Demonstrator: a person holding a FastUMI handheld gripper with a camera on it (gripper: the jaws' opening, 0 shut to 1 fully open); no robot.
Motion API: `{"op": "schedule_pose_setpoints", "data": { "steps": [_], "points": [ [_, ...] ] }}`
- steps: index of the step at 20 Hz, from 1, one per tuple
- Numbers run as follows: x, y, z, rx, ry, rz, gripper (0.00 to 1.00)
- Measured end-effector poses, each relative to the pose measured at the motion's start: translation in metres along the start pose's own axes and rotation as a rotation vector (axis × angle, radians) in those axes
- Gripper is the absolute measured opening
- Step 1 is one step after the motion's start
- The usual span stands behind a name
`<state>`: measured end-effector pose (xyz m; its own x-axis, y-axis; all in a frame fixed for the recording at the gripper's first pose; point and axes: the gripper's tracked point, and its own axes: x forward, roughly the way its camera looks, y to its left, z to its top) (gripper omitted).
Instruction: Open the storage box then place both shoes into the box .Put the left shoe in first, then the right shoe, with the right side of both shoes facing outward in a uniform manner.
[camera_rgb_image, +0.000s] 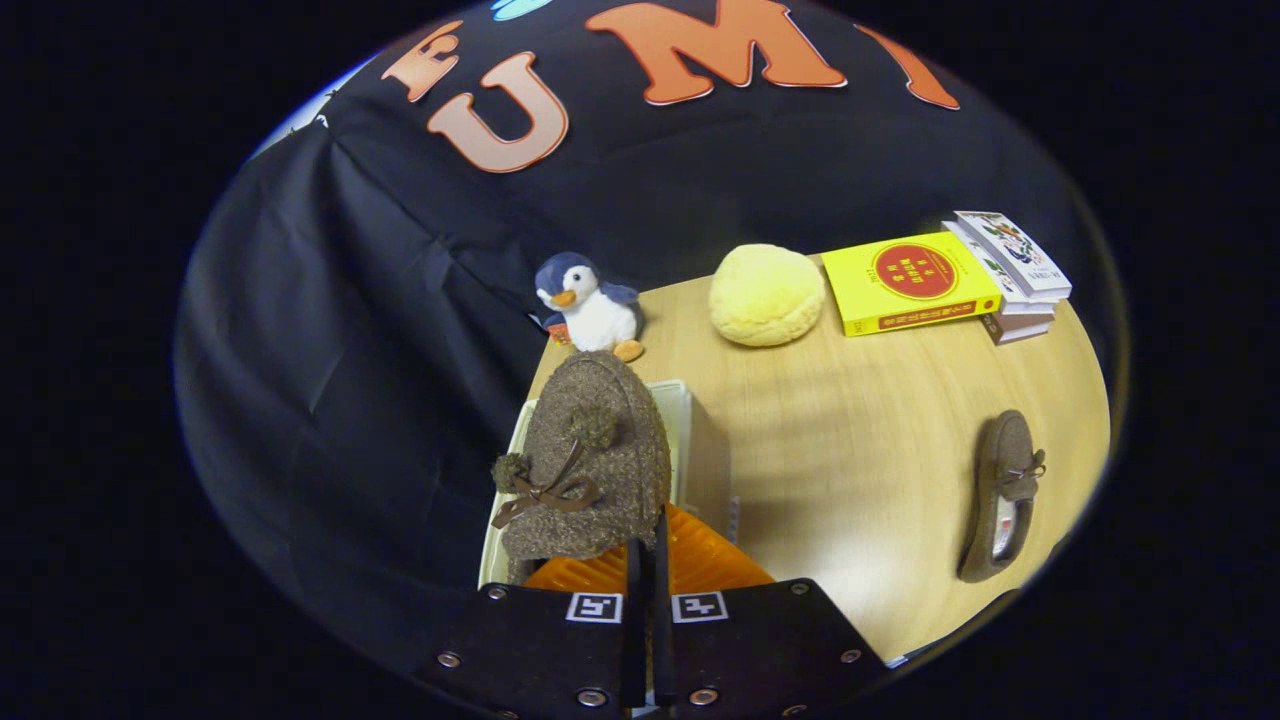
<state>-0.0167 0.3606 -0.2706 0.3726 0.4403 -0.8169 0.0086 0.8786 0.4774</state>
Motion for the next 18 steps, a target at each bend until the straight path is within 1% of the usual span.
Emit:
{"op": "schedule_pose_setpoints", "data": {
  "steps": [4, 7, 9, 12, 17, 18],
  "points": [
    [0.021, 0.028, -0.013, -0.002, 0.038, -0.006, 0.04],
    [0.040, 0.039, -0.024, -0.006, 0.065, -0.017, 0.04],
    [0.054, 0.039, -0.032, -0.006, 0.086, -0.039, 0.04],
    [0.073, 0.032, -0.051, -0.006, 0.158, -0.074, 0.04],
    [0.095, 0.034, -0.064, 0.014, 0.210, -0.099, 0.04],
    [0.097, 0.036, -0.069, 0.017, 0.228, -0.095, 0.08]
  ]
}}
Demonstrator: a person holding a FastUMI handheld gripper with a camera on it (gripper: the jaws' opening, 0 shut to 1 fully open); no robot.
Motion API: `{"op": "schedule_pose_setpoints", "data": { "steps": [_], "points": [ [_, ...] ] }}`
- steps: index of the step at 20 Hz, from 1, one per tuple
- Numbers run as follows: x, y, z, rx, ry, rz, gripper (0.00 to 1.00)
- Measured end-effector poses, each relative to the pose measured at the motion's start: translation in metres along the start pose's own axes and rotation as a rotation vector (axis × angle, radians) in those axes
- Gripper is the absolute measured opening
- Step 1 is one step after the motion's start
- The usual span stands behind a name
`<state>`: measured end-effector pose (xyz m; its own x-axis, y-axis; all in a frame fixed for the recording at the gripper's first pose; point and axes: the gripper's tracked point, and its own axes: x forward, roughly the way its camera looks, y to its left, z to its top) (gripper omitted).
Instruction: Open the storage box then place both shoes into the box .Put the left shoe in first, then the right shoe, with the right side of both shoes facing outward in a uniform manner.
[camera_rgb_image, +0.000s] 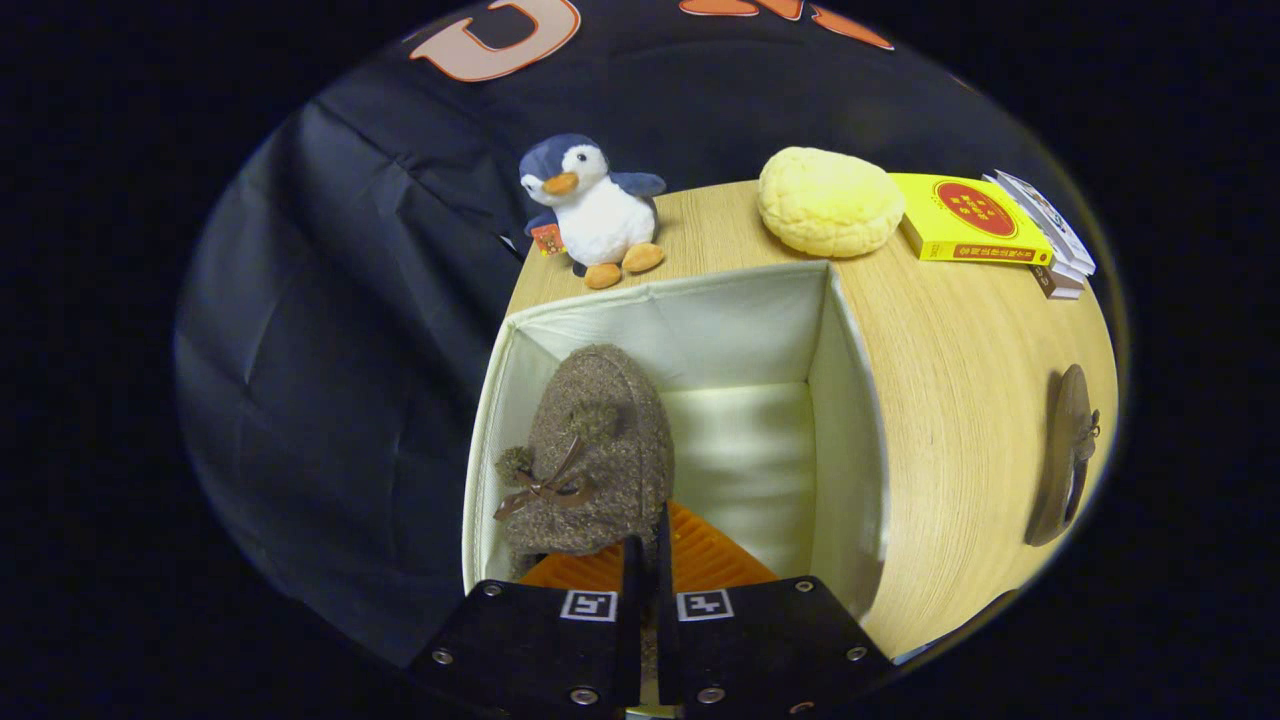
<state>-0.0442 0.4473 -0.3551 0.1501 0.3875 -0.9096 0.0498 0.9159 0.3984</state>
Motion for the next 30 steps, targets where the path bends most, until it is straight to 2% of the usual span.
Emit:
{"op": "schedule_pose_setpoints", "data": {
  "steps": [3, 5, 6, 8, 11, 16, 19, 20, 22, 24, 30],
  "points": [
    [0.004, 0.012, -0.013, -0.004, 0.057, 0.073, 0.18],
    [-0.004, 0.017, -0.014, -0.008, 0.065, 0.123, 0.28],
    [-0.011, 0.015, -0.012, -0.012, 0.053, 0.137, 0.36],
    [-0.031, 0.016, -0.001, -0.014, 0.015, 0.190, 0.36],
    [-0.066, -0.001, 0.018, -0.035, -0.060, 0.218, 0.40],
    [-0.125, -0.043, 0.031, -0.094, -0.179, 0.242, 0.62],
    [-0.145, -0.088, 0.022, -0.111, -0.208, 0.215, 0.75],
    [-0.152, -0.109, 0.019, -0.114, -0.214, 0.199, 0.84],
    [-0.160, -0.150, 0.018, -0.104, -0.230, 0.156, 0.93],
    [-0.169, -0.184, 0.018, -0.084, -0.251, 0.124, 0.96],
    [-0.178, -0.278, 0.007, -0.021, -0.265, 0.011, 0.97]
  ]
}}
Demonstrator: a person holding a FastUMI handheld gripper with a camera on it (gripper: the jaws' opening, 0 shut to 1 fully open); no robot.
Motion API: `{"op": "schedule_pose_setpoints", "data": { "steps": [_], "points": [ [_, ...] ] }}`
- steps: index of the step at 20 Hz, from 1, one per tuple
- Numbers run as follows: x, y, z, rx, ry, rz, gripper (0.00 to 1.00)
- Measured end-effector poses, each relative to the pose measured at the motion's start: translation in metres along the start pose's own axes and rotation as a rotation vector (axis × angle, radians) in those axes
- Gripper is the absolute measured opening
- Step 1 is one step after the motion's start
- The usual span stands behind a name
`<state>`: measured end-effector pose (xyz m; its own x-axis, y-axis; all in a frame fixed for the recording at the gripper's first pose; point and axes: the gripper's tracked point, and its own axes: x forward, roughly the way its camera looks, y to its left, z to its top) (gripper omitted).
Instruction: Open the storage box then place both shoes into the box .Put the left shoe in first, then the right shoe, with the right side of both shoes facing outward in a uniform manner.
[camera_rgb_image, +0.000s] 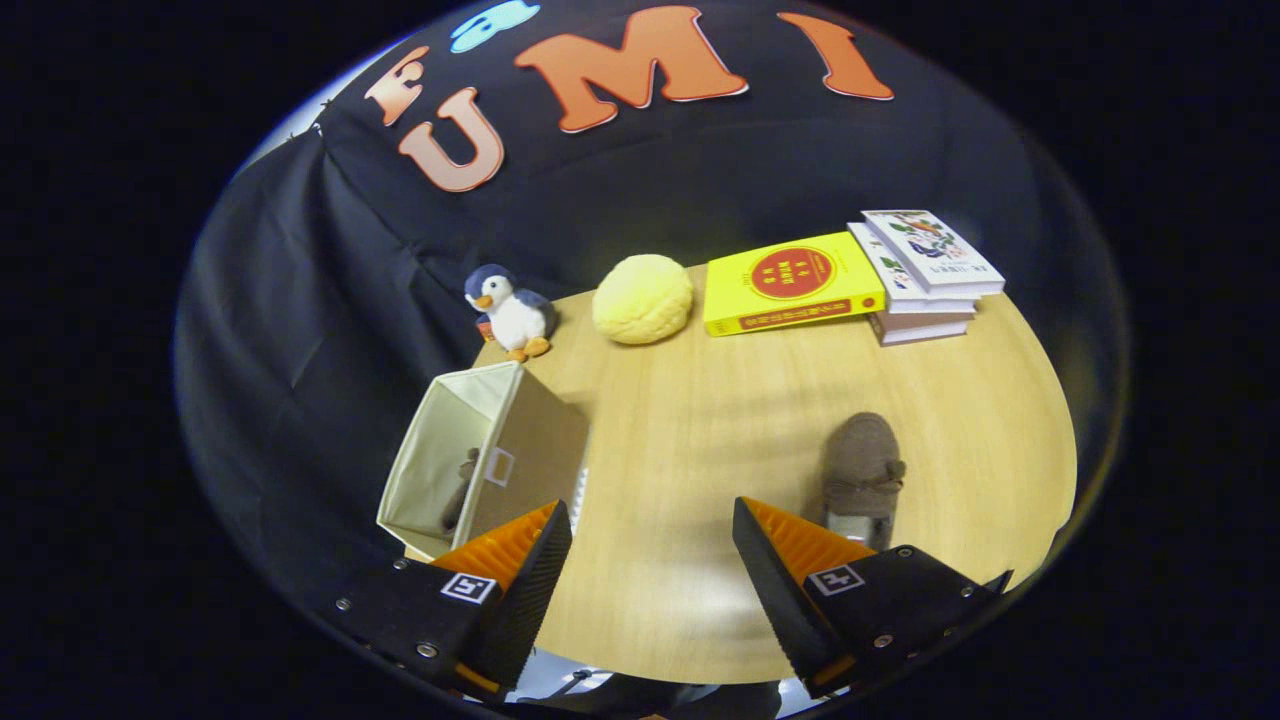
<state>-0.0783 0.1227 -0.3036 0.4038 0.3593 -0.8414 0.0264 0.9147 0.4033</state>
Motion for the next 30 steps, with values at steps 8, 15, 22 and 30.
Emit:
{"op": "schedule_pose_setpoints", "data": {
  "steps": [8, 15, 22, 30],
  "points": [
    [0.016, -0.118, -0.048, 0.046, 0.059, -0.173, 0.96],
    [0.061, -0.180, -0.078, 0.077, 0.111, -0.256, 0.83],
    [0.092, -0.201, -0.067, 0.119, 0.079, -0.317, 0.41],
    [0.086, -0.191, -0.069, 0.178, 0.076, -0.311, 0.06]
  ]
}}
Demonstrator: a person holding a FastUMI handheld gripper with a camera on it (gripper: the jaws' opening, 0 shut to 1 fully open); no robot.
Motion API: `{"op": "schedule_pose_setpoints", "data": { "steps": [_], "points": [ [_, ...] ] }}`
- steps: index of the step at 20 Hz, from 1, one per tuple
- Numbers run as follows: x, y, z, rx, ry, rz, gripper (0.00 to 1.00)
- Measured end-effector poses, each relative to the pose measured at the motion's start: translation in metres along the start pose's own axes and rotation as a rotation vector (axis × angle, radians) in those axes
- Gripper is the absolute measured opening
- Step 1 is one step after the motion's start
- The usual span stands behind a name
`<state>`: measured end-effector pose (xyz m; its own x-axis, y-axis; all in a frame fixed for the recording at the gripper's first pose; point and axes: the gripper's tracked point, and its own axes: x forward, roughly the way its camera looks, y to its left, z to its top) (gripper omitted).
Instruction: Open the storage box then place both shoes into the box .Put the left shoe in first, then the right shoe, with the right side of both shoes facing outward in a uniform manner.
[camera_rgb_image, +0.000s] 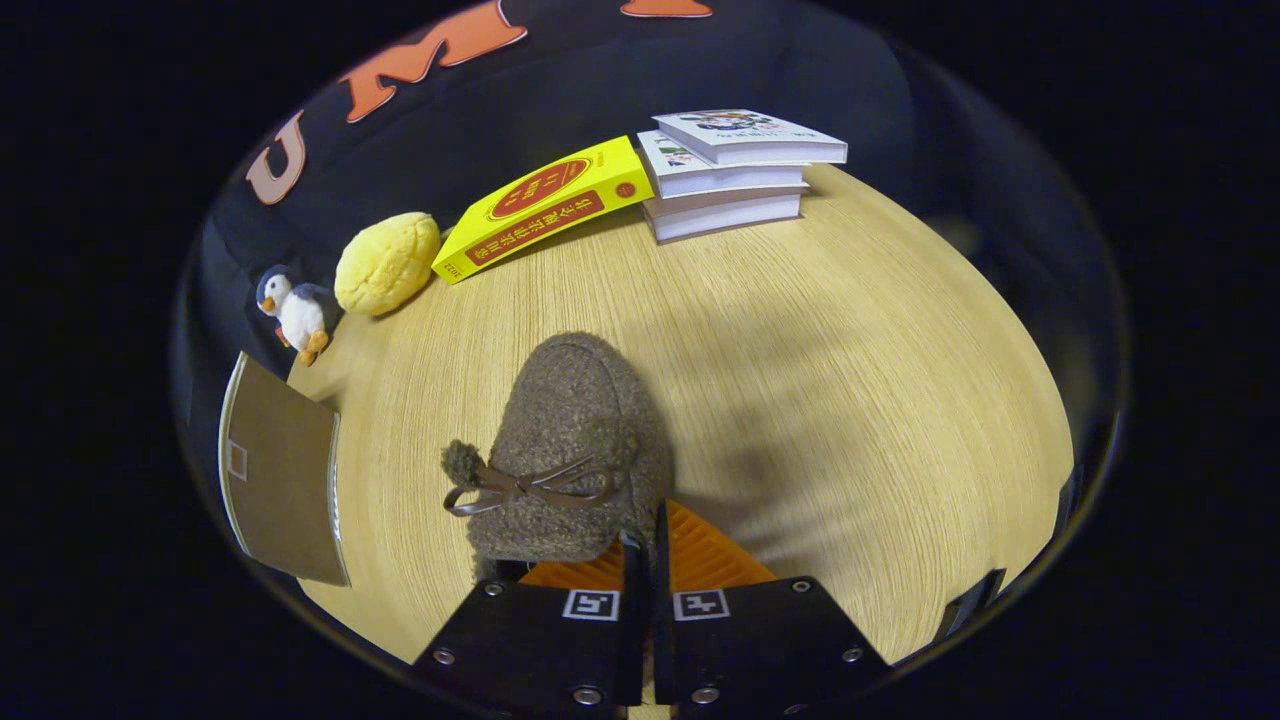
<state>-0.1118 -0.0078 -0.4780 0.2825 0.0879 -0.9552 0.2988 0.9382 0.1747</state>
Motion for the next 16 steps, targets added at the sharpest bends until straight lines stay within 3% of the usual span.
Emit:
{"op": "schedule_pose_setpoints", "data": {
  "steps": [7, 16],
  "points": [
    [-0.056, 0.065, 0.015, 0.027, -0.036, 0.078, 0.05],
    [-0.123, 0.208, 0.032, -0.069, -0.064, 0.224, 0.04]
  ]
}}
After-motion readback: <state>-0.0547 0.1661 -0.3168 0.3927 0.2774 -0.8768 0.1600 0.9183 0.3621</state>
